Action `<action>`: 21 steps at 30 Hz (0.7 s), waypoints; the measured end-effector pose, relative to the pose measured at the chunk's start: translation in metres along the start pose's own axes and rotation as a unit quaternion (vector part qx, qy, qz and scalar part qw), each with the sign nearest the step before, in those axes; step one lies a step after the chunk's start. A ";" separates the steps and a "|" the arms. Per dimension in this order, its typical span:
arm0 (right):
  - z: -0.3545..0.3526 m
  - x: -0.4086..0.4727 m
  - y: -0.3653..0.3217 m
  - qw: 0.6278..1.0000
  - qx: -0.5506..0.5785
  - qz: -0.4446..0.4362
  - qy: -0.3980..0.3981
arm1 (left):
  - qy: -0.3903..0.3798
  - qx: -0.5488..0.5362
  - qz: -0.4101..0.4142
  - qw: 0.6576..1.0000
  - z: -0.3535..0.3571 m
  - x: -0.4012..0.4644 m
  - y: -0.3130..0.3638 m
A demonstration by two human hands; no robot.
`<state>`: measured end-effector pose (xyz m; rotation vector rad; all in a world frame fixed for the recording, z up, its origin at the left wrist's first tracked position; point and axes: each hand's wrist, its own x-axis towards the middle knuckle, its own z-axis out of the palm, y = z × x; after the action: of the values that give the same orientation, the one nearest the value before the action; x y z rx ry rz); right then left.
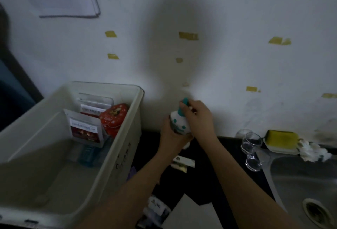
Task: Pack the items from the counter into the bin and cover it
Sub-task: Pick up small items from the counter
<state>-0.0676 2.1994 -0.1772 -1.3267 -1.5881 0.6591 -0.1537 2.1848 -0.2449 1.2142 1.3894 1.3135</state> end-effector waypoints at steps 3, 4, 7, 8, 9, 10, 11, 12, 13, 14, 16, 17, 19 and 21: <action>0.007 0.005 -0.049 0.996 0.051 -0.060 0.040 | 0.038 -0.041 0.067 0.996 -0.023 -0.001 0.052; 0.012 0.006 -0.066 0.993 0.064 -0.084 0.043 | 0.068 -0.030 0.073 0.995 -0.032 -0.001 0.065; 0.036 0.011 -0.107 0.982 0.104 -0.146 0.059 | 0.130 -0.039 0.085 0.987 -0.062 0.006 0.090; 0.046 0.013 -0.119 0.980 0.116 -0.152 0.058 | 0.148 -0.043 0.093 0.984 -0.076 0.009 0.097; 0.056 0.013 -0.130 0.978 0.131 -0.153 0.053 | 0.162 -0.031 0.102 0.981 -0.091 0.012 0.100; 0.067 0.012 -0.140 0.977 0.144 -0.153 0.043 | 0.168 -0.009 0.106 0.980 -0.108 0.014 0.102; 0.079 0.011 -0.149 0.976 0.152 -0.154 0.031 | 0.170 0.025 0.109 0.979 -0.126 0.015 0.104; 0.092 0.010 -0.157 0.976 0.155 -0.153 0.019 | 0.170 0.056 0.112 0.977 -0.145 0.018 0.102; 0.105 0.009 -0.164 0.976 0.154 -0.151 0.011 | 0.165 0.078 0.113 0.977 -0.165 0.019 0.102; 0.118 0.008 -0.168 0.978 0.152 -0.146 0.007 | 0.152 0.089 0.114 0.978 -0.185 0.021 0.098; 0.146 0.004 -0.172 0.982 0.139 -0.126 0.000 | 0.098 0.106 0.098 0.985 -0.226 0.025 0.087; 0.161 0.002 -0.171 0.985 0.129 -0.113 -0.009 | 0.070 0.125 0.075 0.987 -0.244 0.026 0.080; 0.192 -0.007 -0.163 0.991 0.098 -0.086 -0.035 | 0.022 0.152 0.027 0.988 -0.280 0.023 0.057; 0.220 -0.014 -0.152 0.994 0.060 -0.066 -0.071 | -0.037 0.147 0.008 0.988 -0.309 0.018 0.035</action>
<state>-0.3327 2.1790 -0.1446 -1.0977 -1.7057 0.7680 -0.4571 2.1489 -0.1825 1.4561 1.5590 1.0876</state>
